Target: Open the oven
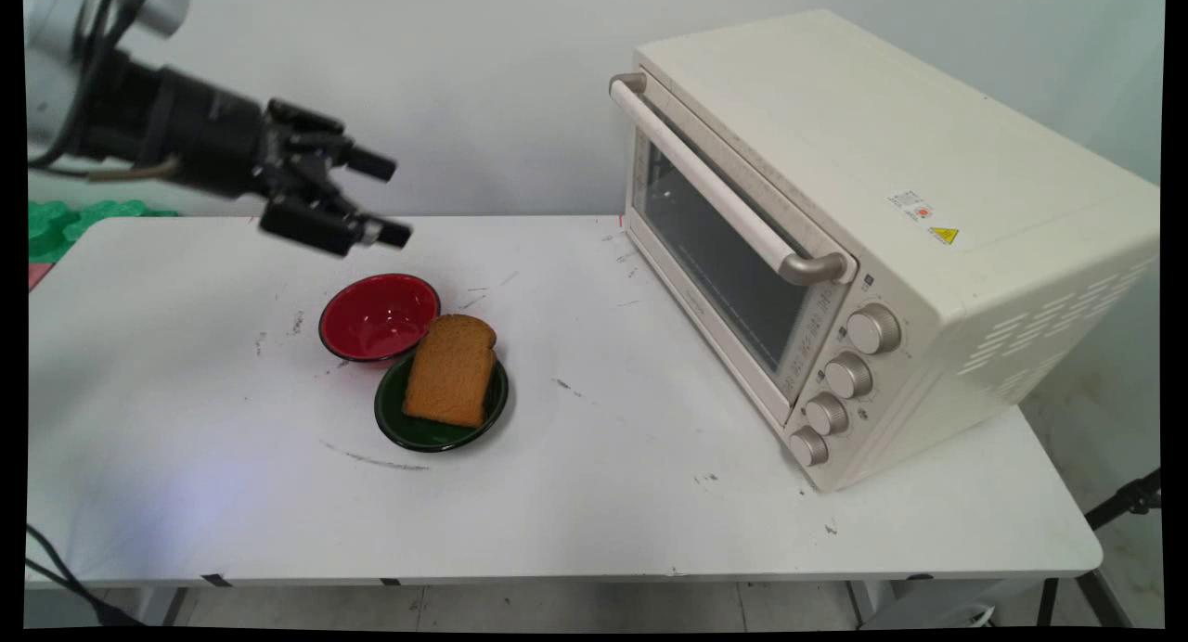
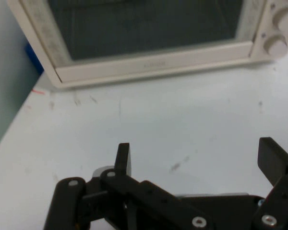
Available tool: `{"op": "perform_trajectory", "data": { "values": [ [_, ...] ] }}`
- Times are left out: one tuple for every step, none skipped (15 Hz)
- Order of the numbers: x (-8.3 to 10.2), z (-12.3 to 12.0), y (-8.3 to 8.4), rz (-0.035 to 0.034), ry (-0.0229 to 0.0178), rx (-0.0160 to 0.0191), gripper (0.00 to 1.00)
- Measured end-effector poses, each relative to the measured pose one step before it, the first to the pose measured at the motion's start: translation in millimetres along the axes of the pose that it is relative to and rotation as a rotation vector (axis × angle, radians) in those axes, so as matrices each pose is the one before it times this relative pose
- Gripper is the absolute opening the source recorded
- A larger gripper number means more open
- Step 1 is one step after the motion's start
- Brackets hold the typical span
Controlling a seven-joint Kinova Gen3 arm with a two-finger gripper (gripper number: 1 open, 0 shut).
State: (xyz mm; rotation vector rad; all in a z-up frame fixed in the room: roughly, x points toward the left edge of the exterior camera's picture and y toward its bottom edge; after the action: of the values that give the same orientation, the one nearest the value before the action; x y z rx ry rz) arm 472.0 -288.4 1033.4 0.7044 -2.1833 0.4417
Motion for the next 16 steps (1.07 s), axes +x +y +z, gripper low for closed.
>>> {"op": "perform_trajectory", "data": {
  "values": [
    [11.67, 3.61, 0.12, -0.00199, -0.00078, 0.00895, 1.0],
    [13.41, 4.29, 0.26, -0.00107, -0.00139, 0.01017, 1.0],
    [12.98, 4.96, 0.35, 0.00059, -0.00321, 0.00979, 1.0],
    [11.07, 4.83, 0.4, 0.00163, -0.00336, 0.00776, 1.0],
    [12.38, 5.88, 0.7, 0.0034, -0.00493, 0.00811, 1.0],
    [12.9, 7.15, 1.14, 0.00501, -0.00676, 0.00741, 1.0],
    [9.07, 5.62, 1.01, 0.00359, -0.00629, 0.00468, 1.0],
    [10.95, 6.96, 1.36, 0.00415, -0.00832, 0.00528, 1.0],
    [10.53, 7.41, 1.47, 0.00273, -0.00957, 0.004, 1.0],
    [8.5, 6.39, 1.14, 0.00127, -0.00956, 0.00356, 1.0],
    [9.49, 7.31, 1.12, 0.00077, -0.01098, 0.00397, 1.0],
    [7.93, 6.24, 0.52, -0.0007, -0.00852, 0.00353, 1.0],
    [9.34, 7.29, 0.66, -0.00003, -0.00873, 0.00364, 1.0],
    [9.07, 7.07, 0.38, -0.0005, -0.00741, 0.00299, 1.0],
    [9.18, 7.29, 0.28, -0.00056, -0.00646, 0.0019, 1.0],
    [7.34, 5.7, 0.15, -0.00149, -0.00496, 0.00165, 1.0]
  ]
}}
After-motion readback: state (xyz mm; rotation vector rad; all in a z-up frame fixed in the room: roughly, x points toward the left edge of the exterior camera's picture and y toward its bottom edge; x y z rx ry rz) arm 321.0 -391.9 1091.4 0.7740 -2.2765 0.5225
